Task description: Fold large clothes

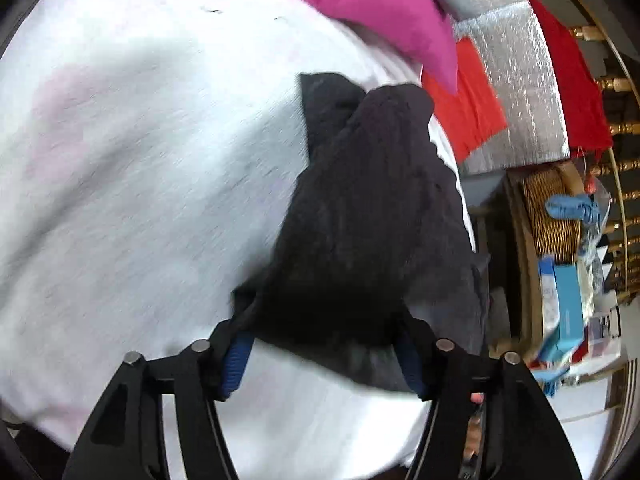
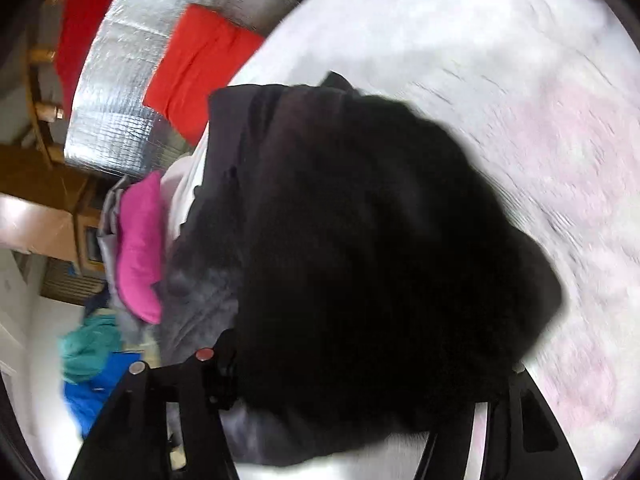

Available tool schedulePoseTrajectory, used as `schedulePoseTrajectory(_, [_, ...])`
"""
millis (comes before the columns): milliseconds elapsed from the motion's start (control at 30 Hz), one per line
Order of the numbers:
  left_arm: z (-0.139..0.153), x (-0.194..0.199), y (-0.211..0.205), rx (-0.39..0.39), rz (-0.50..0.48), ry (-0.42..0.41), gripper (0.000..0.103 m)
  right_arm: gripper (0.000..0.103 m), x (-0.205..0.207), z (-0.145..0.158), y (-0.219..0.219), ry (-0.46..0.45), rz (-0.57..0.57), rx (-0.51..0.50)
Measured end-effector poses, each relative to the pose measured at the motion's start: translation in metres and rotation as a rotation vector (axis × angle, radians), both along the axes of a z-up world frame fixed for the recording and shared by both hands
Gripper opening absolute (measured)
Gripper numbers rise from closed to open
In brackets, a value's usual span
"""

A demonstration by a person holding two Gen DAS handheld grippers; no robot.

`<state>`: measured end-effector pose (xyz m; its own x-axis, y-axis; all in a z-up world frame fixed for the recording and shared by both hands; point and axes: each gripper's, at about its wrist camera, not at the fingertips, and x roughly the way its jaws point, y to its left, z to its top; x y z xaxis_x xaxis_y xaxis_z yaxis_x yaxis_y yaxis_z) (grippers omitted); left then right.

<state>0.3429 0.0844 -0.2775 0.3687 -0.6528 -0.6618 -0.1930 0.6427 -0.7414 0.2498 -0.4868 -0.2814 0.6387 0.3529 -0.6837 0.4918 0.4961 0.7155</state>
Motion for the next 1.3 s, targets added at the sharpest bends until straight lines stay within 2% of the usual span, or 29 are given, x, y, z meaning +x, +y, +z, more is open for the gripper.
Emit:
schedulePoseTrajectory(67, [0.009, -0.013, 0.016, -0.001, 0.003, 0.002, 0.068, 0.069, -0.016, 0.014, 0.002, 0.039, 0.075, -0.046])
schedulePoseTrajectory(133, [0.026, -0.024, 0.032, 0.051, 0.044, -0.018, 0.068, 0.069, -0.031, 0.032, 0.005, 0.057, 0.152, -0.117])
schedulePoseTrajectory(233, [0.069, -0.023, 0.045, 0.168, 0.104, -0.126, 0.07, 0.069, -0.047, 0.068, 0.006, -0.02, 0.233, -0.199])
schedulePoseTrajectory(300, [0.097, -0.004, 0.037, 0.233, 0.117, -0.213, 0.077, 0.069, -0.043, 0.093, 0.002, -0.08, 0.211, -0.256])
schedulePoseTrajectory(367, [0.111, 0.023, 0.022, 0.258, 0.124, -0.255, 0.082, 0.075, -0.023, 0.115, -0.006, -0.134, 0.148, -0.345])
schedulePoseTrajectory(433, [0.112, 0.05, 0.007, 0.266, 0.112, -0.247, 0.082, 0.075, 0.008, 0.122, -0.015, -0.163, 0.108, -0.378])
schedulePoseTrajectory(500, [0.102, 0.091, -0.023, 0.254, 0.062, -0.209, 0.082, 0.075, 0.038, 0.117, -0.02, -0.168, 0.09, -0.369])
schedulePoseTrajectory(567, [0.091, 0.119, -0.041, 0.244, 0.023, -0.171, 0.082, 0.075, 0.075, 0.105, -0.019, -0.125, 0.098, -0.384])
schedulePoseTrajectory(633, [0.081, 0.149, -0.059, 0.243, 0.011, -0.167, 0.082, 0.075, 0.111, 0.094, -0.021, -0.074, 0.125, -0.428])
schedulePoseTrajectory(733, [0.077, 0.164, -0.073, 0.274, -0.015, -0.172, 0.082, 0.075, 0.15, 0.078, -0.027, -0.042, 0.14, -0.465])
schedulePoseTrajectory(900, [0.071, 0.203, -0.092, 0.295, -0.067, -0.202, 0.082, 0.076, 0.186, 0.058, -0.042, 0.006, 0.212, -0.486])
schedulePoseTrajectory(967, [0.069, 0.215, -0.099, 0.307, -0.087, -0.217, 0.082, 0.082, 0.194, 0.05, -0.036, 0.018, 0.269, -0.489])
schedulePoseTrajectory(1000, [0.066, 0.221, -0.104, 0.301, -0.111, -0.212, 0.082, 0.082, 0.199, 0.047, -0.032, 0.036, 0.307, -0.511])
schedulePoseTrajectory(1067, [0.055, 0.233, -0.113, 0.293, -0.178, -0.192, 0.082, 0.082, 0.203, 0.046, -0.023, 0.017, 0.346, -0.576])
schedulePoseTrajectory(1100, [0.049, 0.238, -0.119, 0.311, -0.209, -0.188, 0.082, 0.072, 0.204, 0.048, -0.017, 0.008, 0.371, -0.628])
schedulePoseTrajectory(1133, [0.046, 0.24, -0.122, 0.327, -0.227, -0.192, 0.082, 0.058, 0.207, 0.049, -0.01, 0.029, 0.395, -0.71])
schedulePoseTrajectory(1167, [0.044, 0.24, -0.125, 0.348, -0.241, -0.204, 0.082, 0.023, 0.211, 0.049, -0.005, 0.07, 0.406, -0.787])
schedulePoseTrajectory(1200, [0.043, 0.239, -0.128, 0.361, -0.253, -0.221, 0.074, 0.023, 0.214, 0.053, -0.003, 0.082, 0.394, -0.814])
schedulePoseTrajectory(1233, [0.043, 0.238, -0.13, 0.356, -0.26, -0.232, 0.06, 0.022, 0.214, 0.056, -0.003, 0.069, 0.384, -0.81])
schedulePoseTrajectory(1267, [0.043, 0.24, -0.132, 0.338, -0.269, -0.236, 0.018, 0.02, 0.216, 0.061, -0.001, 0.051, 0.376, -0.818])
schedulePoseTrajectory(1300, [0.042, 0.24, -0.133, 0.334, -0.271, -0.234, 0.0, 0.019, 0.218, 0.067, 0.003, 0.031, 0.372, -0.844])
